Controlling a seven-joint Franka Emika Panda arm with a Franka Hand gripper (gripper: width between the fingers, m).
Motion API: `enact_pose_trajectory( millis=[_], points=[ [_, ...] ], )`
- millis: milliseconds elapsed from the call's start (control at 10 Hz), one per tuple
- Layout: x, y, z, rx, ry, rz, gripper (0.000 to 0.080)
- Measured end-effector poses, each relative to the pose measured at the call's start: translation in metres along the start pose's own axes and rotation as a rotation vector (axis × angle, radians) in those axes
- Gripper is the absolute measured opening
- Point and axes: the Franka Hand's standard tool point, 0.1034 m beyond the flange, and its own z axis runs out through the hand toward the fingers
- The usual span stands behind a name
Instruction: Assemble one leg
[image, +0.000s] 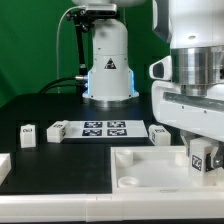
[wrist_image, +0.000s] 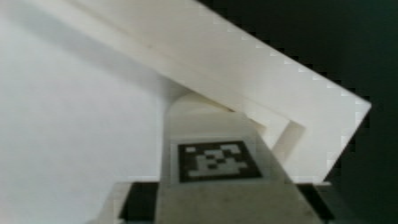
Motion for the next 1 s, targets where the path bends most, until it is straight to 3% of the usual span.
enact_pose_trajectory(
  millis=[500,800,900,1000],
  points=[
    [-0.0019,0.0001,0.0008,0.005,-0.018,0.587,0.0290],
    [-0.0019,0.0001,0.0007,0.005,-0.018,0.620,0.0291],
    [-0.0020,0.0000,0.0007,0.005,-0.018,0.619,0.0484],
    [-0.0021,0.0000,0.0007,0.005,-0.018,0.617,0.0484]
  ],
)
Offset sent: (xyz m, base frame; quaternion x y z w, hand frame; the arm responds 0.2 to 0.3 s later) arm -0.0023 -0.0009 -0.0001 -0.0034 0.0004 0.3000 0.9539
